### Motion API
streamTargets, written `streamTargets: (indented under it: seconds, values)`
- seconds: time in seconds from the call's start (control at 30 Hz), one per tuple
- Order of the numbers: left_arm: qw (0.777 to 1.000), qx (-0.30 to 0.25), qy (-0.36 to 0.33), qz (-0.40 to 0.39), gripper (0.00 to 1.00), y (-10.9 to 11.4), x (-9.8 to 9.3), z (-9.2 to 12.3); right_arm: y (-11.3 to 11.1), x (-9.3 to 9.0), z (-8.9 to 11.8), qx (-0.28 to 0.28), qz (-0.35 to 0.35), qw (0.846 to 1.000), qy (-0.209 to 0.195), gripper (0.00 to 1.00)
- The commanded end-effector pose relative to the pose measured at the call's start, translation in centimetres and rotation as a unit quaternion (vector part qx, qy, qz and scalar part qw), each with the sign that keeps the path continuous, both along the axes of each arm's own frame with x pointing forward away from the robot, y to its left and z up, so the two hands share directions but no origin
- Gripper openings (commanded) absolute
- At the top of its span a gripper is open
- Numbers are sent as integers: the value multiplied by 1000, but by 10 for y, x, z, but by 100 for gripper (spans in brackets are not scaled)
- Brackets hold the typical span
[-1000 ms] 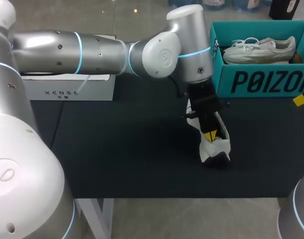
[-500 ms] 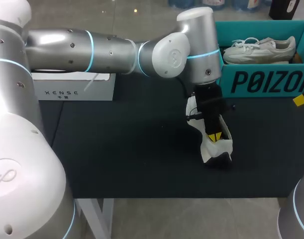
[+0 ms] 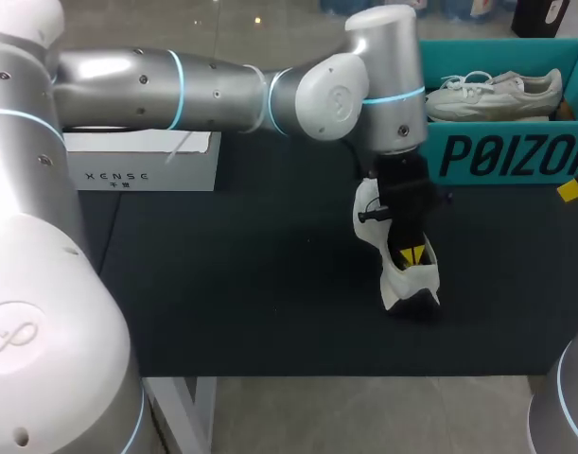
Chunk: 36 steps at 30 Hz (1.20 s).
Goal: Take the shoe out of the shoebox, open the shoe tongue, remove and reinsert the insole, then place the shoe into the shoebox
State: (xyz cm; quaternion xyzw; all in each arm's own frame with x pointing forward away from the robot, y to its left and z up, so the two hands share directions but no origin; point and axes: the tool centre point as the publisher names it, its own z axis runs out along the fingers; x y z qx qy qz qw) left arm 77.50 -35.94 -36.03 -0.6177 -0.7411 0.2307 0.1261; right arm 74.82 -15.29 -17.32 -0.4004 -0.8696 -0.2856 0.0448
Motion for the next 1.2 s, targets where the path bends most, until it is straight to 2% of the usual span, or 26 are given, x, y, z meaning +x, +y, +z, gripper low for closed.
streamTargets:
  seconds: [0.03, 0.43, 0.53, 0.7, 0.9, 1.07, 1.2]
  values:
    - [1000, 3, -3, 0, 0, -5, -2, -13, 0, 1, 0, -1, 0, 1000, 1, 100]
    - [999, 28, -27, -23, 0, -13, -11, -50, 0, 1, 0, -1, 0, 1000, 1, 100]
    - [999, 29, -29, -26, 0, -13, -12, -43, 0, 1, 0, -1, 0, 1000, 1, 100]
    - [999, 18, -43, -20, 0, -7, -6, -14, 0, 1, 0, -1, 0, 1000, 1, 100]
    - [997, 13, -71, -21, 0, -4, 8, 6, 0, 1, 0, -1, 0, 1000, 1, 100]
    - [997, 15, -75, -30, 0, -13, 15, -4, 0, 1, 0, -1, 0, 1000, 1, 100]
    - [997, 27, -54, -40, 0, -20, 8, -23, 0, 1, 0, -1, 0, 1000, 1, 100]
